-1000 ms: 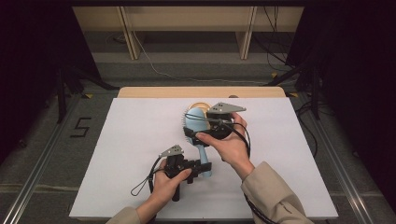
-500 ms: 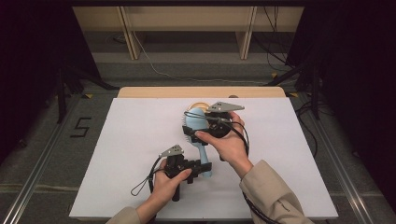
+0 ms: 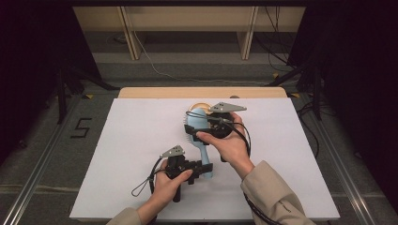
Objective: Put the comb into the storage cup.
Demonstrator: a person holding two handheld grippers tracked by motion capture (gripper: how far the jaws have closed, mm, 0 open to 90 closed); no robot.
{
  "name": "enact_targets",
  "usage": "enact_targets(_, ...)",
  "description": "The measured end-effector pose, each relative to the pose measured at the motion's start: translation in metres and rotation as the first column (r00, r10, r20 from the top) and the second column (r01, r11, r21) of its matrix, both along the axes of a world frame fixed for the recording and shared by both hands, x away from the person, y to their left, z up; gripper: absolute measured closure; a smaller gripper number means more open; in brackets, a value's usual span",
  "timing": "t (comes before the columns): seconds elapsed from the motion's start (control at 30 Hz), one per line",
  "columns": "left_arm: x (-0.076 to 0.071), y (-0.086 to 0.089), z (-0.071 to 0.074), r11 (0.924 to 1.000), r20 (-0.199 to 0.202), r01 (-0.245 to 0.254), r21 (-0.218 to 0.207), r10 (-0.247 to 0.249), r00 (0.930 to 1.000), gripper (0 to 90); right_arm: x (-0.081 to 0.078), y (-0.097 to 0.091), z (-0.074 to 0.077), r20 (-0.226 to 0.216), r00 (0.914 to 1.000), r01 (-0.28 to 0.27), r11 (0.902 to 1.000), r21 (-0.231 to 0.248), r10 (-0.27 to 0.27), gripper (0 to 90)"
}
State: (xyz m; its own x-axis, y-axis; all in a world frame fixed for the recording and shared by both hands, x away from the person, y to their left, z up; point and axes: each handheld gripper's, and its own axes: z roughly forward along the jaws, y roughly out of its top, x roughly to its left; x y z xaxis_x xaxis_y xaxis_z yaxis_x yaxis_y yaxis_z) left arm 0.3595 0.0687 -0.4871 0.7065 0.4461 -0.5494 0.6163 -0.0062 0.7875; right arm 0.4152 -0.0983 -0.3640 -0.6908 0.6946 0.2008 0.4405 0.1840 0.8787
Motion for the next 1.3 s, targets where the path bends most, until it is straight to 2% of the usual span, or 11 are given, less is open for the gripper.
enact_targets(0.33, -0.0001, -0.0001, 0.0001, 0.9999, 0.010, 0.002, 0.014, -0.002, 0.9999, 65.7, -0.0024, 0.0013, 0.0011, 0.004, 1.0000, -0.005, 0.9999, -0.009, 0.005, 19.2)
enact_targets(1.1, 0.0011, 0.0020, 0.0033, 0.9995, 0.040, -0.005, 0.030, 0.003, 0.9992, 65.5, -0.0049, 0.0008, 0.0069, 0.004, 1.0000, 0.007, 1.0000, 0.004, -0.007, 19.8)
enact_targets(1.3, 0.0017, 0.0036, 0.0050, 0.9993, 0.052, -0.006, 0.038, 0.004, 0.9987, 65.2, -0.0047, -0.0013, 0.0090, 0.003, 0.9999, 0.013, 0.9997, 0.020, -0.013, 19.9)
